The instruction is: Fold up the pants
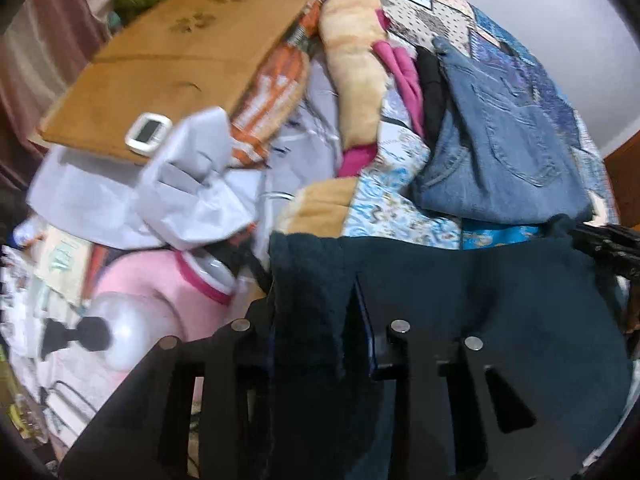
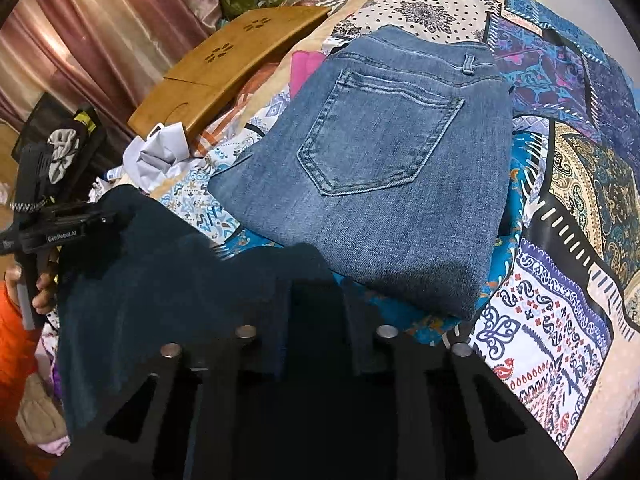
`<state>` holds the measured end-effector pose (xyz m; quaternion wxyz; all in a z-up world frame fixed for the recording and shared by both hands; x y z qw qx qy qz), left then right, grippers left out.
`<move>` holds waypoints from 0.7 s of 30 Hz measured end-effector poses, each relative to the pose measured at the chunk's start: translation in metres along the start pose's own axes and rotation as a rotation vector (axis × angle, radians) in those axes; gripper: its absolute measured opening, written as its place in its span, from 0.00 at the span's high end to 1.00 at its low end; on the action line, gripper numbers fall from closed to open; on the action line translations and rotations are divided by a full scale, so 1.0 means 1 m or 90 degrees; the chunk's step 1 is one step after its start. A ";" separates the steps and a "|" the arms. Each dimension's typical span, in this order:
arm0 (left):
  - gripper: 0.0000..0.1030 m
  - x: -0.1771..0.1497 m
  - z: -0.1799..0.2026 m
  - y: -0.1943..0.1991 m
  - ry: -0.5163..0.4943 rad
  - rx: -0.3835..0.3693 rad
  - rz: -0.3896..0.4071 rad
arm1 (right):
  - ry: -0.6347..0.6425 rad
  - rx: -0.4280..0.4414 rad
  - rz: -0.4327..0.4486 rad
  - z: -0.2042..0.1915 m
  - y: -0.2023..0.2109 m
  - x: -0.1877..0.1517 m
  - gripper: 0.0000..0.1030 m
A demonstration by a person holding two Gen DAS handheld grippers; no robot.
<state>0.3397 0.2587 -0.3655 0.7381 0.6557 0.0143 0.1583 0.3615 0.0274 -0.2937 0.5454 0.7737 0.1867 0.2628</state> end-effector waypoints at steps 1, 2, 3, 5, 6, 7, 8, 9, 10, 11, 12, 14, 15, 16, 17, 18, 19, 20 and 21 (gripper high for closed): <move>0.72 0.000 -0.003 0.005 -0.004 0.025 0.018 | 0.006 -0.010 0.013 0.000 0.004 0.001 0.90; 0.72 0.001 -0.006 0.009 -0.005 0.043 0.029 | 0.018 -0.022 0.024 -0.002 0.008 0.002 0.91; 0.72 0.002 -0.008 0.014 -0.005 0.056 0.042 | 0.034 -0.039 0.046 -0.006 0.015 0.003 0.92; 0.72 0.005 -0.015 0.026 0.003 0.085 0.069 | 0.061 -0.064 0.100 -0.017 0.035 0.008 0.93; 0.72 0.007 -0.019 0.033 0.008 0.103 0.085 | 0.062 -0.065 0.113 -0.018 0.041 0.011 0.93; 0.72 0.010 -0.021 0.038 0.009 0.117 0.099 | 0.066 -0.068 0.127 -0.021 0.048 0.014 0.95; 0.72 0.013 -0.022 0.043 0.011 0.131 0.112 | 0.068 -0.076 0.135 -0.021 0.050 0.017 0.95; 0.72 0.016 -0.022 0.044 0.013 0.139 0.116 | 0.067 -0.083 0.138 -0.021 0.050 0.020 0.95; 0.72 0.018 -0.022 0.043 0.013 0.142 0.114 | 0.057 -0.089 0.135 -0.018 0.047 0.022 0.95; 0.71 0.021 -0.021 0.039 0.013 0.144 0.108 | 0.046 -0.092 0.135 -0.015 0.042 0.023 0.95; 0.71 0.022 -0.021 0.035 0.012 0.145 0.101 | 0.033 -0.090 0.124 -0.013 0.034 0.023 0.95; 0.70 0.023 -0.018 0.023 0.001 0.139 0.079 | 0.013 -0.090 0.098 -0.007 0.021 0.019 0.95; 0.69 0.022 -0.018 0.020 -0.005 0.137 0.070 | 0.009 -0.088 0.087 -0.006 0.019 0.017 0.94; 0.66 0.019 -0.018 0.018 -0.009 0.140 0.062 | 0.002 -0.082 0.081 -0.004 0.020 0.016 0.94; 0.63 0.016 -0.020 0.018 -0.007 0.139 0.058 | -0.006 -0.079 0.082 -0.003 0.024 0.014 0.93; 0.62 0.012 -0.020 0.020 -0.002 0.136 0.057 | -0.014 -0.077 0.085 -0.003 0.028 0.012 0.92; 0.57 0.009 -0.021 0.024 0.004 0.131 0.057 | -0.018 -0.082 0.085 -0.003 0.034 0.009 0.92; 0.55 0.005 -0.023 0.031 0.012 0.122 0.061 | -0.017 -0.090 0.087 -0.003 0.038 0.007 0.90; 0.53 0.002 -0.024 0.036 0.017 0.118 0.066 | -0.011 -0.098 0.091 -0.004 0.044 0.004 0.88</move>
Point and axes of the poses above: each gripper's, at about its wrist camera, not at the fingertips, and y roughly against the way its jaws point, z to its right, x to its top, the point moved 9 cm from there along -y, roughly the way its jaws point, and after that the axes turned 10 degrees about -z, right-handed, at the moved point
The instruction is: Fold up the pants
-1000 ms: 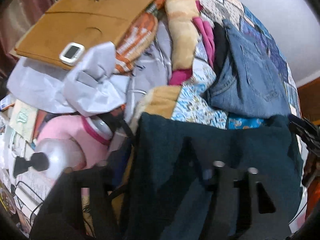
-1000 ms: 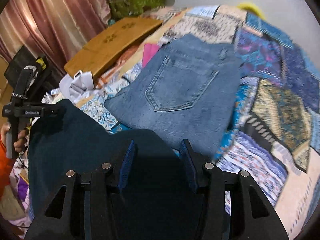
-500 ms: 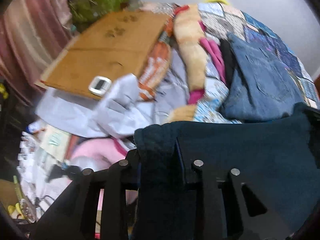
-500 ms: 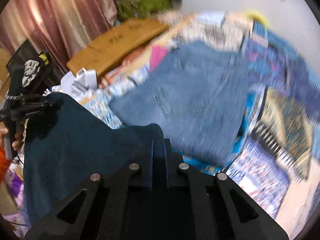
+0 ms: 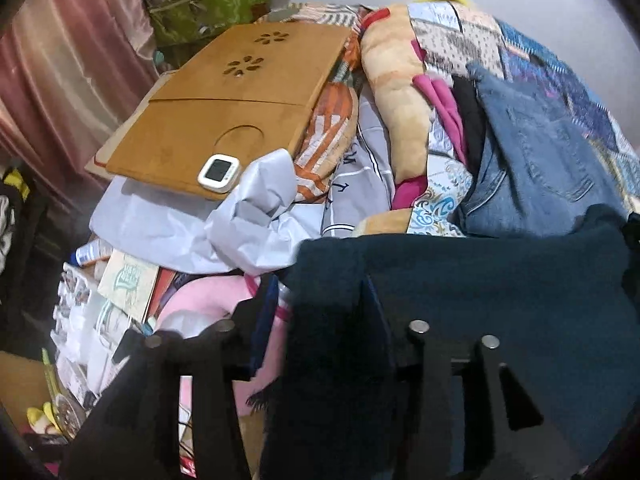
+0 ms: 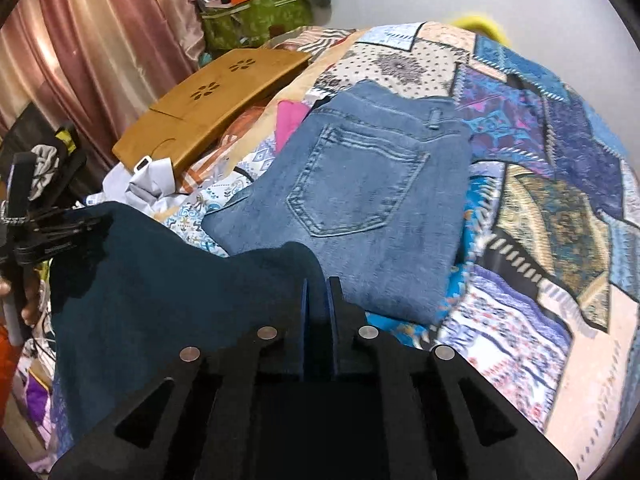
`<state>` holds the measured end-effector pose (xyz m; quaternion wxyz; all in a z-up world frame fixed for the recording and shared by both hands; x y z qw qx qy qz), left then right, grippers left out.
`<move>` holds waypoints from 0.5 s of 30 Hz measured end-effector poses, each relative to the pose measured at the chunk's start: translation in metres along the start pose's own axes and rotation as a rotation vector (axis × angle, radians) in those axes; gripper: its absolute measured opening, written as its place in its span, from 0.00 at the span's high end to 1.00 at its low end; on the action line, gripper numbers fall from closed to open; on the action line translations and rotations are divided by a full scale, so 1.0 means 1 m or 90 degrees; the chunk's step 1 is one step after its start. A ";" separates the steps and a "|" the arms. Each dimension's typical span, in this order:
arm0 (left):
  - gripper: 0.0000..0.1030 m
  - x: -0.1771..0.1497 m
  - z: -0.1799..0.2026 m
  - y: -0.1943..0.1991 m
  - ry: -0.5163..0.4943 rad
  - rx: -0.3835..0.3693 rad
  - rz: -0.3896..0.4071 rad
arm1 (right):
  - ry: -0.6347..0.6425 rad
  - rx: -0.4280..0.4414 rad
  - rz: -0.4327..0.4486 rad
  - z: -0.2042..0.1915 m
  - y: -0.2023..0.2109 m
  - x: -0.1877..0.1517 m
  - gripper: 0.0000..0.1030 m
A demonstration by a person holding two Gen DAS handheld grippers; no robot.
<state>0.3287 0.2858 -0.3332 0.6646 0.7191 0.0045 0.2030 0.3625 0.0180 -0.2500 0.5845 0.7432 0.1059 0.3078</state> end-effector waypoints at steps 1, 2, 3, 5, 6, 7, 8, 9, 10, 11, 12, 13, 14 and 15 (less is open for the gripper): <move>0.49 -0.003 -0.004 0.009 0.007 -0.005 0.007 | 0.008 -0.001 0.004 -0.001 0.008 -0.002 0.83; 0.44 -0.005 -0.007 0.016 0.011 -0.009 0.012 | 0.013 -0.001 0.007 -0.002 0.014 -0.005 0.77; 0.42 -0.007 -0.009 0.024 0.015 -0.013 0.019 | 0.018 -0.001 0.015 -0.003 0.021 -0.008 0.75; 0.34 -0.015 -0.015 0.040 0.023 -0.021 0.032 | 0.030 -0.003 0.033 -0.008 0.038 -0.016 0.69; 0.32 -0.019 -0.016 0.046 0.027 -0.026 0.035 | 0.034 -0.002 0.037 -0.010 0.043 -0.019 0.68; 0.29 -0.024 -0.018 0.052 0.032 -0.031 0.037 | 0.039 0.000 0.043 -0.013 0.050 -0.024 0.67; 0.29 -0.029 -0.019 0.057 0.037 -0.036 0.038 | 0.042 0.001 0.048 -0.016 0.055 -0.029 0.66; 0.29 -0.036 -0.020 0.062 0.041 -0.041 0.035 | 0.049 0.002 0.053 -0.020 0.062 -0.037 0.65; 0.29 -0.041 -0.020 0.064 0.042 -0.043 0.033 | 0.053 0.002 0.056 -0.022 0.066 -0.042 0.64; 0.29 -0.048 -0.020 0.066 0.042 -0.045 0.029 | 0.058 -0.001 0.059 -0.026 0.070 -0.051 0.62; 0.29 -0.054 -0.019 0.066 0.043 -0.047 0.026 | 0.061 -0.002 0.060 -0.028 0.071 -0.055 0.62; 0.28 -0.060 -0.018 0.066 0.043 -0.050 0.020 | 0.064 0.000 0.061 -0.031 0.073 -0.064 0.60; 0.26 -0.068 -0.015 0.064 0.044 -0.054 0.012 | 0.066 0.001 0.061 -0.032 0.074 -0.071 0.58; 0.23 -0.076 -0.013 0.061 0.045 -0.056 0.001 | 0.068 0.000 0.060 -0.034 0.075 -0.078 0.57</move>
Point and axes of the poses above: each gripper's, at about its wrist camera, not at the fingertips, and y roughly against the way its jaws point, z to its right, x to its top, the point moved 9 cm from there along -y, roughly the way its jaws point, and after that the axes turned 10 degrees about -z, right-handed, at the moved point
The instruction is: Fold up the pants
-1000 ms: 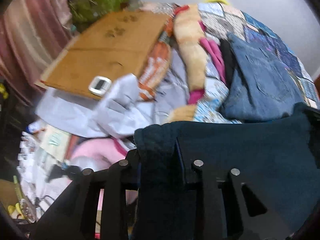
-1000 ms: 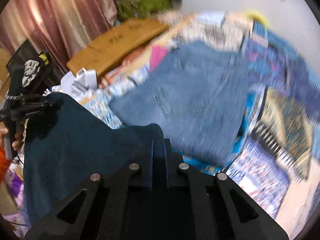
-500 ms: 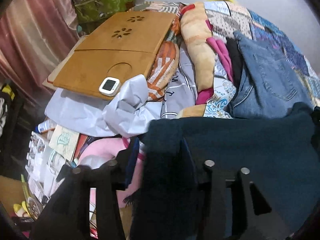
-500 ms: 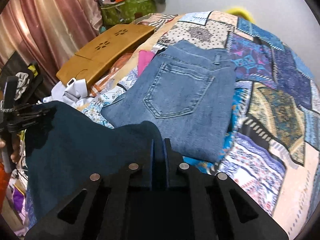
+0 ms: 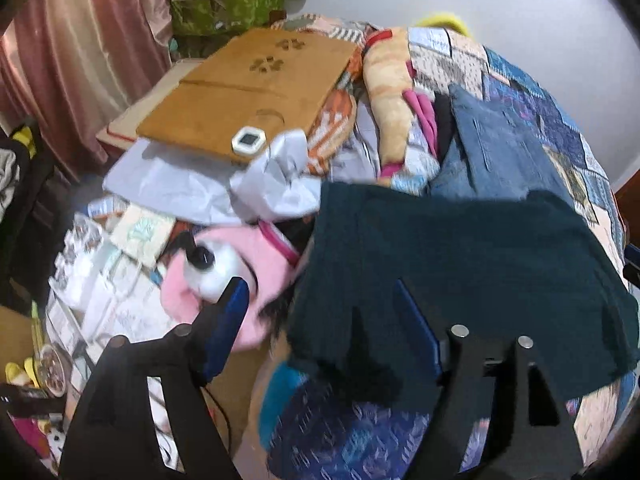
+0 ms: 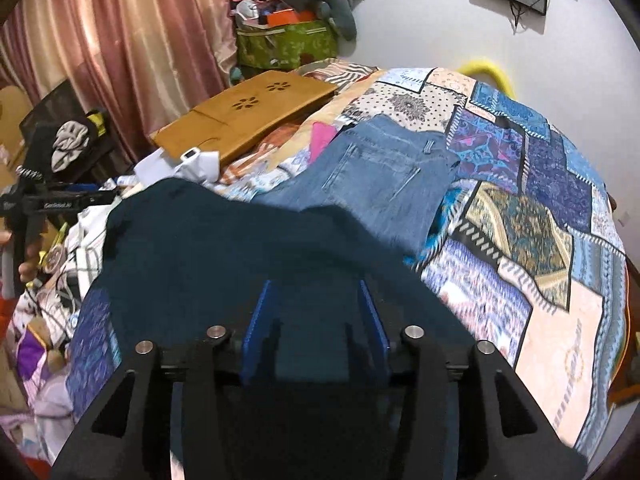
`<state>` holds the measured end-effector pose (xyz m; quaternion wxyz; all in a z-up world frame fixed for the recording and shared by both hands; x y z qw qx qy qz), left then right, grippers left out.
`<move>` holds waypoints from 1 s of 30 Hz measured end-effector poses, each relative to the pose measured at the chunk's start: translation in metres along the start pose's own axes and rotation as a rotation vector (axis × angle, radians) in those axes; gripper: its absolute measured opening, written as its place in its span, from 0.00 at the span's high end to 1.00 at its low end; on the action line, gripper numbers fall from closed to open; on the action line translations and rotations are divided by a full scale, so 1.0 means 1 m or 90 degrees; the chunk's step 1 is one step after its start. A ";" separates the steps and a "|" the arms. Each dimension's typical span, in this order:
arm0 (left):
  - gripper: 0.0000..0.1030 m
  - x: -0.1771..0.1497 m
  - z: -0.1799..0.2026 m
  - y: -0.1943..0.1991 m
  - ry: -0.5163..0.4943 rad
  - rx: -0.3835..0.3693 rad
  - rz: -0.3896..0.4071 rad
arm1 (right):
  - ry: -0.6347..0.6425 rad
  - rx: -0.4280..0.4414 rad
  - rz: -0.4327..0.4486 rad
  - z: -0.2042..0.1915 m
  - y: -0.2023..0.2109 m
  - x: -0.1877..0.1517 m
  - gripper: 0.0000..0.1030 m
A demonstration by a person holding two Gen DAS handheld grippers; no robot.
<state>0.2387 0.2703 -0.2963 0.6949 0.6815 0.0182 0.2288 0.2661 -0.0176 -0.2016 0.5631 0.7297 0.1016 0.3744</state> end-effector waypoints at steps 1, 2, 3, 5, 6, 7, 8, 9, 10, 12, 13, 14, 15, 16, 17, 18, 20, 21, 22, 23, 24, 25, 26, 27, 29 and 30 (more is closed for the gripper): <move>0.17 -0.006 0.000 -0.002 0.002 0.000 -0.006 | 0.001 -0.003 0.000 -0.002 0.002 -0.009 0.57; 0.15 -0.013 0.001 -0.005 0.007 -0.001 -0.012 | 0.000 -0.005 -0.001 -0.004 0.002 -0.016 0.57; 0.15 -0.019 0.001 -0.009 0.012 -0.002 -0.016 | -0.004 -0.001 -0.003 -0.005 0.003 -0.023 0.56; 0.15 -0.032 0.004 -0.018 0.024 -0.013 -0.036 | -0.018 0.012 -0.015 -0.008 0.000 -0.039 0.55; 0.15 -0.037 0.006 -0.022 0.027 -0.022 -0.047 | -0.026 0.020 -0.023 -0.008 -0.002 -0.047 0.55; 0.15 -0.041 0.010 -0.026 0.030 -0.035 -0.057 | -0.034 0.027 -0.033 -0.009 -0.005 -0.055 0.55; 0.15 -0.046 0.015 -0.030 0.032 -0.050 -0.066 | -0.042 0.031 -0.040 -0.010 -0.007 -0.062 0.54; 0.15 -0.049 0.020 -0.032 0.031 -0.064 -0.070 | -0.050 0.031 -0.038 -0.010 -0.008 -0.069 0.53; 0.18 -0.051 0.026 -0.032 0.028 -0.077 -0.070 | -0.052 0.019 -0.015 -0.010 -0.005 -0.073 0.50; 0.34 -0.052 0.039 -0.030 0.018 -0.092 -0.059 | -0.051 0.003 -0.004 -0.011 -0.001 -0.079 0.46; 0.46 -0.053 0.044 -0.029 0.010 -0.088 -0.059 | -0.056 0.002 0.000 -0.012 0.001 -0.079 0.46; 0.53 -0.052 0.047 -0.029 0.005 -0.075 -0.056 | -0.060 0.003 0.003 -0.012 0.002 -0.080 0.45; 0.59 -0.050 0.049 -0.029 0.003 -0.061 -0.050 | -0.065 0.006 0.006 -0.011 0.003 -0.080 0.45; 0.79 -0.048 0.049 -0.029 0.000 -0.044 -0.043 | -0.070 0.011 0.009 -0.010 0.003 -0.080 0.45; 0.91 -0.045 0.048 -0.028 -0.005 -0.014 -0.036 | -0.075 0.015 0.011 -0.009 0.003 -0.080 0.45; 0.91 -0.043 0.047 -0.025 -0.010 0.003 -0.024 | -0.076 0.016 0.013 -0.010 0.003 -0.081 0.45; 0.91 -0.038 0.045 -0.011 -0.017 0.025 0.018 | -0.076 0.014 0.014 -0.011 0.002 -0.082 0.45; 0.91 -0.035 0.044 -0.001 -0.021 0.036 0.044 | -0.074 0.011 0.014 -0.011 0.002 -0.081 0.45; 0.91 -0.034 0.043 0.006 -0.020 0.037 0.060 | -0.073 0.010 0.013 -0.011 0.002 -0.083 0.45; 0.91 -0.033 0.040 0.013 -0.014 0.033 0.076 | -0.073 0.011 0.011 -0.013 0.003 -0.085 0.45; 0.91 -0.032 0.037 0.018 -0.007 0.029 0.085 | -0.073 0.012 0.004 -0.013 0.003 -0.086 0.45; 0.91 -0.033 0.033 0.022 0.003 0.022 0.093 | -0.072 0.017 -0.009 -0.013 0.003 -0.085 0.45; 0.91 -0.035 0.031 0.021 0.009 0.016 0.093 | -0.073 0.020 -0.016 -0.013 0.004 -0.084 0.45; 0.91 -0.037 0.028 0.018 0.012 0.011 0.089 | -0.076 0.029 -0.024 -0.012 0.005 -0.082 0.45; 0.90 -0.045 0.026 0.003 0.015 0.004 0.065 | -0.087 0.062 -0.027 -0.014 0.011 -0.077 0.45; 0.90 -0.050 0.026 -0.006 0.014 0.003 0.050 | -0.097 0.074 -0.017 -0.013 0.015 -0.072 0.45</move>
Point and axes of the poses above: each gripper's, at about its wrist camera, not at the fingertips, and y roughly against the way its jaws point, z to its right, x to its top, the point moved 9 cm from there along -y, roughly the way its jaws point, and after that the axes turned 10 degrees about -z, right-handed, at the moved point
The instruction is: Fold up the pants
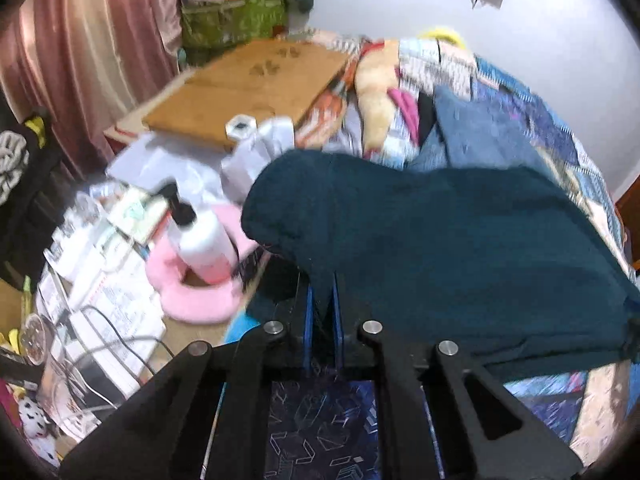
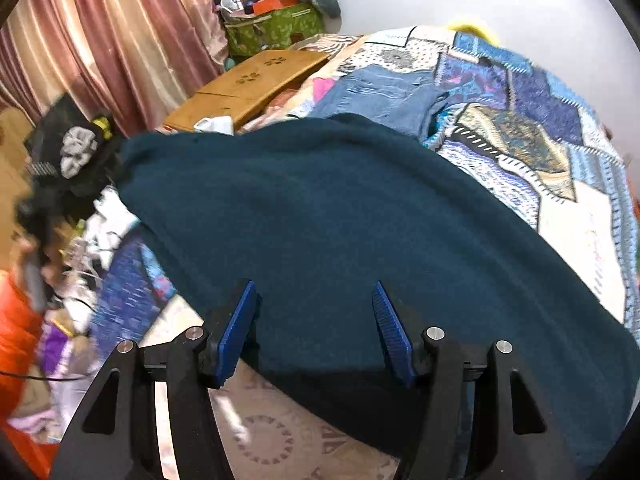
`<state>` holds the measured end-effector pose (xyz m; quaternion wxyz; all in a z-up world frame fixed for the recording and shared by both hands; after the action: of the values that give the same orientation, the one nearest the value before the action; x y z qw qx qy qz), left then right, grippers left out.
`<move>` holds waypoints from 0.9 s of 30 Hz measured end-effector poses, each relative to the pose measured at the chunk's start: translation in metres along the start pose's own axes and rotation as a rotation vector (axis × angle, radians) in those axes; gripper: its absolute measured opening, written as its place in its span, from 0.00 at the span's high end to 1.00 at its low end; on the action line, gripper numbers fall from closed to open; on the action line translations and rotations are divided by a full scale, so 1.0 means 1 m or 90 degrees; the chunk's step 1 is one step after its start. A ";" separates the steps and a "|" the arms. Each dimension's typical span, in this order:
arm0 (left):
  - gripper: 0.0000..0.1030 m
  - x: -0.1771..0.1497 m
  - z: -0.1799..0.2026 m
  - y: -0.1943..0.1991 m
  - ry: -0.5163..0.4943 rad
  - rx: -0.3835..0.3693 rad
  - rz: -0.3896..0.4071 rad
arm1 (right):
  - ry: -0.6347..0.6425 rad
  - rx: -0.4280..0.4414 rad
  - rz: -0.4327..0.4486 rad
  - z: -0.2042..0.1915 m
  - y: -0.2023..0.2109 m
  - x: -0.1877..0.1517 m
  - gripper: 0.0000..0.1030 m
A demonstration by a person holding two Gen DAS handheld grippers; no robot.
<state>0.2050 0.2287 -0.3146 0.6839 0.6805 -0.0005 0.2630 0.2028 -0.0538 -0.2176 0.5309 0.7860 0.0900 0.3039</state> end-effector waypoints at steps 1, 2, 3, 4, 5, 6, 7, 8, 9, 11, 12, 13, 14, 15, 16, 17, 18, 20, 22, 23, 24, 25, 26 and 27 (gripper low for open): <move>0.89 -0.006 0.001 -0.010 -0.003 -0.002 -0.019 | -0.005 0.002 0.007 -0.001 0.002 0.004 0.45; 0.87 -0.012 0.002 -0.021 -0.007 -0.005 -0.037 | -0.007 0.002 0.015 -0.002 0.005 0.009 0.45; 0.86 -0.016 0.002 -0.027 -0.009 -0.004 -0.047 | -0.008 0.001 0.022 -0.003 0.005 0.012 0.45; 0.81 -0.020 0.002 -0.031 -0.011 -0.001 -0.050 | -0.010 -0.004 0.030 -0.003 0.006 0.017 0.45; 0.78 -0.022 0.001 -0.031 -0.014 0.002 -0.049 | -0.011 -0.008 0.034 -0.004 0.005 0.020 0.45; 0.76 -0.023 0.000 -0.029 -0.018 0.008 -0.046 | -0.012 -0.013 0.038 -0.004 0.003 0.024 0.45; 0.71 -0.023 -0.001 -0.026 -0.020 0.015 -0.041 | -0.012 -0.016 0.038 -0.005 0.000 0.027 0.45; 0.65 -0.023 -0.002 -0.023 -0.021 0.021 -0.038 | -0.013 -0.018 0.038 -0.005 -0.003 0.029 0.43; 0.62 -0.023 -0.005 -0.020 -0.023 0.028 -0.036 | -0.015 -0.022 0.035 -0.005 -0.009 0.030 0.42; 0.53 -0.023 -0.008 -0.014 -0.028 0.034 -0.034 | -0.022 -0.022 0.015 -0.003 -0.022 0.027 0.42; 0.52 -0.023 -0.009 -0.011 -0.029 0.031 -0.036 | -0.027 -0.017 0.006 -0.001 -0.026 0.024 0.42; 0.52 -0.023 -0.010 -0.008 -0.031 0.028 -0.038 | -0.039 -0.001 -0.015 -0.001 -0.035 0.017 0.42; 0.52 -0.022 -0.010 -0.005 -0.034 0.025 -0.039 | -0.045 0.003 -0.009 -0.001 -0.037 0.013 0.41; 0.52 -0.021 -0.010 0.000 -0.036 0.023 -0.036 | -0.040 -0.001 0.007 -0.003 -0.034 0.010 0.40; 0.51 -0.019 -0.009 0.005 -0.035 0.020 -0.032 | -0.035 -0.004 0.010 -0.005 -0.032 0.008 0.40; 0.48 -0.017 -0.008 0.009 -0.033 0.015 -0.027 | -0.030 -0.007 0.010 -0.007 -0.029 0.006 0.40; 0.47 -0.014 -0.006 0.013 -0.031 0.009 -0.022 | -0.027 -0.008 0.013 -0.008 -0.026 0.004 0.40; 0.42 -0.008 0.001 0.024 -0.031 -0.001 -0.007 | -0.027 -0.003 0.016 -0.009 -0.021 -0.001 0.40; 0.38 -0.001 0.012 0.033 -0.044 -0.004 0.008 | -0.022 0.002 0.019 -0.008 -0.016 -0.007 0.40; 0.33 0.003 0.020 0.036 -0.054 -0.007 0.014 | -0.021 0.006 0.019 -0.007 -0.014 -0.010 0.40; 0.31 0.006 0.027 0.040 -0.062 -0.010 0.020 | -0.024 0.011 0.019 -0.006 -0.011 -0.012 0.40; 0.26 0.008 0.035 0.042 -0.070 -0.013 0.025 | -0.029 0.019 0.019 -0.003 -0.007 -0.015 0.40; 0.23 0.010 0.045 0.044 -0.080 -0.018 0.028 | -0.032 0.022 0.018 -0.001 -0.004 -0.017 0.40; 0.21 0.012 0.055 0.045 -0.089 -0.023 0.029 | -0.041 0.023 0.020 0.006 0.002 -0.021 0.40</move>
<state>0.2190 0.1787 -0.2644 0.6883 0.6845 -0.0687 0.2302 0.1893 -0.0692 -0.2251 0.5141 0.8063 0.0656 0.2850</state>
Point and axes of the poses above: each gripper's, at about its wrist camera, not at the fingertips, and y roughly against the way its jaws point, z to its right, x to its top, the point moved 9 cm from there along -y, roughly the way its jaws point, and after that the axes turned 10 degrees about -z, right-handed, at the moved point
